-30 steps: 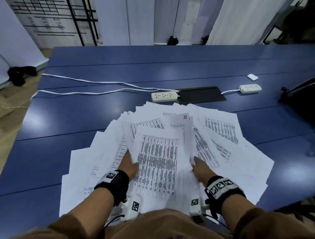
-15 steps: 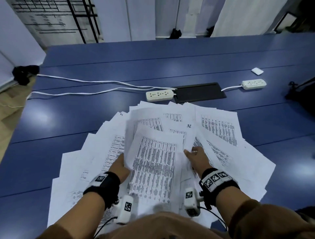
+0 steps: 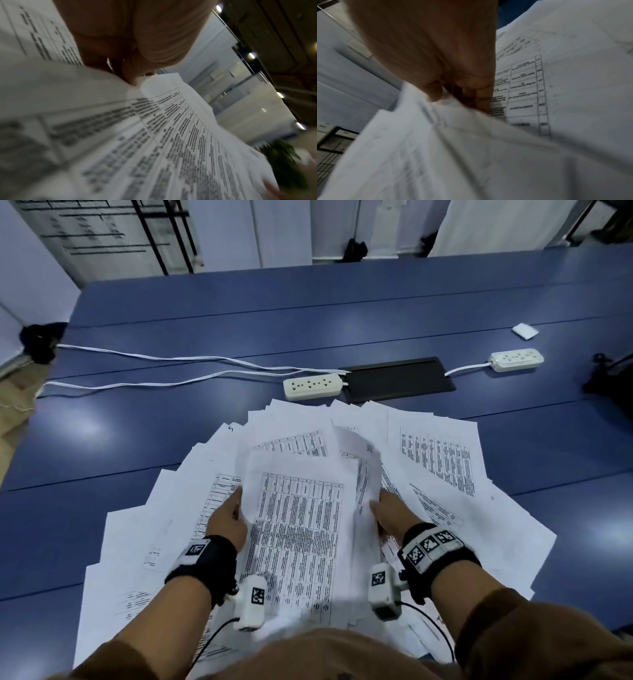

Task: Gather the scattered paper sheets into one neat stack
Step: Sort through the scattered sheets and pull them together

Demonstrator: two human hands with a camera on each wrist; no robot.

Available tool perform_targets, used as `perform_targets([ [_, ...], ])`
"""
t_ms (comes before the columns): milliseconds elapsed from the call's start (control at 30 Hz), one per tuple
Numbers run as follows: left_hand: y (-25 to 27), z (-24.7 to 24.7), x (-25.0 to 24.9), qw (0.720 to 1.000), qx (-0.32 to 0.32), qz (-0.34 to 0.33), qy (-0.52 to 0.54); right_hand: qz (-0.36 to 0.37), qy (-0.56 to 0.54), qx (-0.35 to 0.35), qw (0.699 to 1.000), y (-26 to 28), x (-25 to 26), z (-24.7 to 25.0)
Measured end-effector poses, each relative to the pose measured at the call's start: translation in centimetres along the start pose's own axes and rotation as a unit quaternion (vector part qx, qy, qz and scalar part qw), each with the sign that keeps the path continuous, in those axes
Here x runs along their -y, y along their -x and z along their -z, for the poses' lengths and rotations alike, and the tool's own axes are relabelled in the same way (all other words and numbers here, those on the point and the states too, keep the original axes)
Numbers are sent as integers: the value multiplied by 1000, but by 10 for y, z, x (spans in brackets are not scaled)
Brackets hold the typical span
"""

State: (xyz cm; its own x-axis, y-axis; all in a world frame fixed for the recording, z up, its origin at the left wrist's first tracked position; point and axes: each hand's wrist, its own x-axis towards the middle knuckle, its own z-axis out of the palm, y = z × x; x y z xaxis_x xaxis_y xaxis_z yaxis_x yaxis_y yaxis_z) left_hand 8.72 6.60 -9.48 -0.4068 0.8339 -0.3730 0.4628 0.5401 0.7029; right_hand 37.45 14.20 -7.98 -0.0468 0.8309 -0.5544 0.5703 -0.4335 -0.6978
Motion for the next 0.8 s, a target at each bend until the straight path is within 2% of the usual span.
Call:
perform_targets([
  [67, 5, -2, -1, 1000, 25, -6, -9, 7, -81, -22, 996, -2, -1, -2],
  [133, 14, -10, -13, 995, 92, -19, -15, 17, -141, 17, 990, -1, 2, -14],
  [200, 23, -18, -26, 987, 158, -32, 3, 10, -123, 48, 991, 0, 7, -23],
  [267, 21, -22, -30, 984, 165, -31, 57, 9, -118, 12, 993, -5, 3, -27],
  [300, 17, -20, -28, 987, 134, -22, 82, 5, -121, -34, 992, -5, 2, -24],
  [367, 5, -10, -17, 994, 1, 26, 110, -6, -81, -137, 987, -7, -2, -11],
  [400, 1, -1, -12, 993, -66, 56, 76, -19, -40, -174, 984, -8, -4, -3],
  [467, -4, 15, 1, 982, -133, 118, -58, -54, 67, -235, 968, -9, -9, 12],
  [533, -2, 26, 12, 966, -136, 179, -124, -84, 163, -237, 954, -7, -11, 22],
  [600, 2, 34, 21, 958, -134, 215, -134, -78, 185, -207, 958, -8, -11, 22],
  [700, 5, 40, 37, 954, -128, 227, -149, -56, 95, -166, 980, -14, -13, 16],
  [800, 6, 46, 45, 972, -111, 180, -103, -4, -30, -126, 992, -14, -8, 7],
])
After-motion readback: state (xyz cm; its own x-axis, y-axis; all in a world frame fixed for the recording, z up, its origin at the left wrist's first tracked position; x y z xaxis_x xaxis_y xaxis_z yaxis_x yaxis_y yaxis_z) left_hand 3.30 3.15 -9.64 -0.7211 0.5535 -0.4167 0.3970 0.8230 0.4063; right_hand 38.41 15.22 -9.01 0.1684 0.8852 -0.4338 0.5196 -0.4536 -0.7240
